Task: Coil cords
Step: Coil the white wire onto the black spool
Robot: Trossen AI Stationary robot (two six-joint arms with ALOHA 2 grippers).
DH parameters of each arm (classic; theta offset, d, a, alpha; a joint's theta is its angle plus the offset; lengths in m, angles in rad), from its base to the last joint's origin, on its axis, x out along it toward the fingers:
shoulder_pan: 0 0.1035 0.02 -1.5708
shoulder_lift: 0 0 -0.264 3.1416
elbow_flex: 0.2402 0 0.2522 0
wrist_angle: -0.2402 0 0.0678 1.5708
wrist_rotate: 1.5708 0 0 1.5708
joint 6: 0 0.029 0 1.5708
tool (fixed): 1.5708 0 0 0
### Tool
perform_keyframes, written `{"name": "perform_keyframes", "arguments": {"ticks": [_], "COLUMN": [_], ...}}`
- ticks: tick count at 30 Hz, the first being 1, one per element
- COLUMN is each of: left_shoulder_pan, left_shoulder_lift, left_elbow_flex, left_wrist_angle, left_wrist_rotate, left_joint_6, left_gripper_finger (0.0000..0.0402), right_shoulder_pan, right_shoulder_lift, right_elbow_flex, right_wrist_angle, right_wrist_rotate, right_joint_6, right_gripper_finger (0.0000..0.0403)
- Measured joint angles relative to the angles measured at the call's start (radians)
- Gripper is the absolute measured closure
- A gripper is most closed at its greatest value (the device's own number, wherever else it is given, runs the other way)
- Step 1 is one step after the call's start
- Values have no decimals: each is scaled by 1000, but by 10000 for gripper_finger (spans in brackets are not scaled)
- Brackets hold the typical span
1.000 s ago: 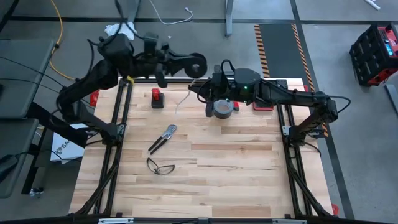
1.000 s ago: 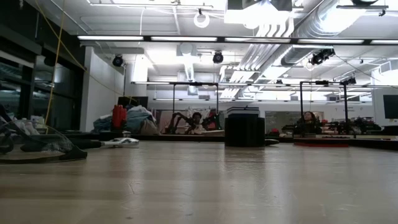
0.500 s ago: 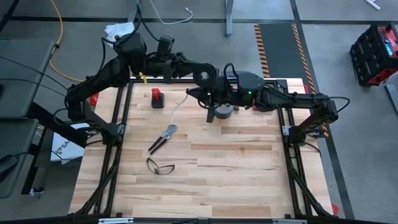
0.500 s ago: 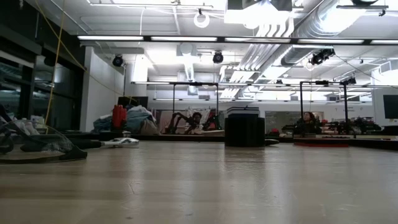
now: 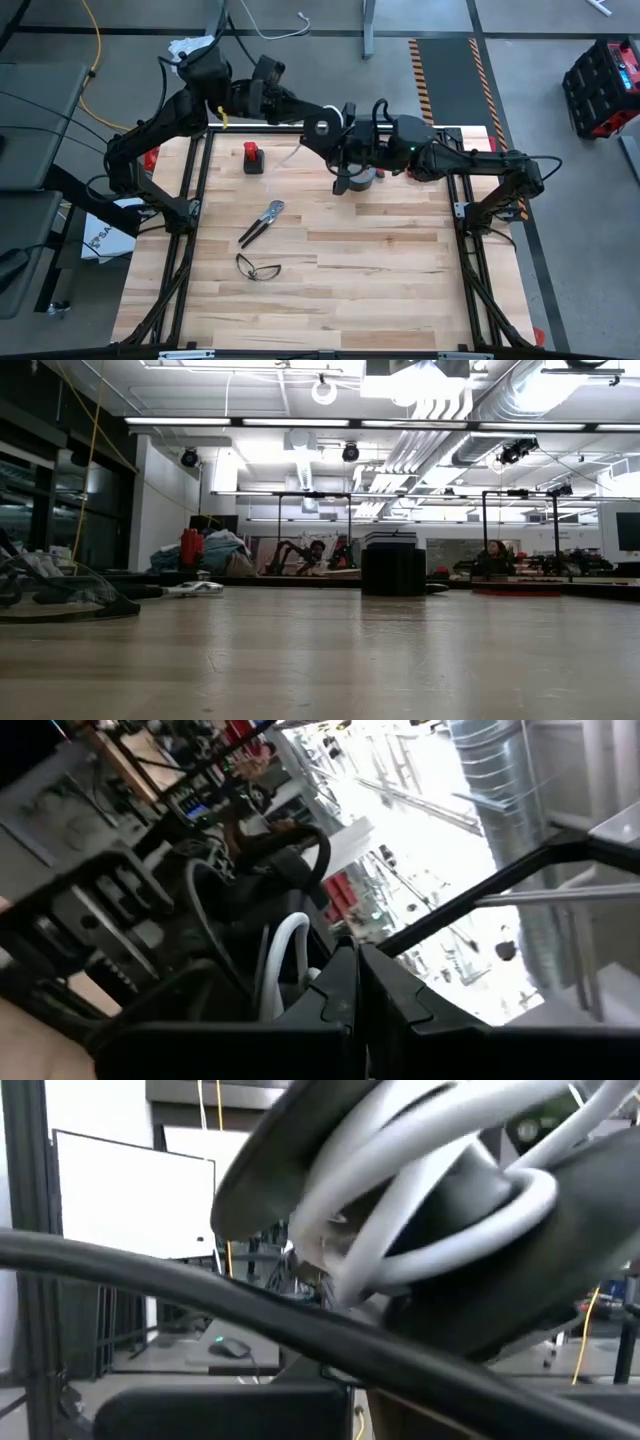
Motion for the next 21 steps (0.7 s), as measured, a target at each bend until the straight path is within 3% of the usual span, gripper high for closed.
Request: {"name": "perform_keyframes", "arguments": {"ticks": [5,11,15,21], "left_shoulder_pan": [-13,-23,-37,-38], "left_shoulder_lift": [0,0,-1,-2], "left_elbow_flex": [0,-1,-2,-2], "left_wrist_angle": [26,21,-45,-139], "left_wrist_rotate": [12,109,216,246], "left_joint_6": [-77,-141,-165,-146], "left_gripper_finger": [402,402,402,402], "right_shoulder_pan": [-1,-1,-4,-8], "right_shoulder_lift": [0,0,-2,0], "right_elbow_flex": [0,1,2,1], "right_wrist_angle": [36,71,95,91], "right_wrist_rotate": [0,2,2,-1], "right_joint_6": [-27,-46,-72,-89], "right_gripper_finger": [403,403,403,403]}}
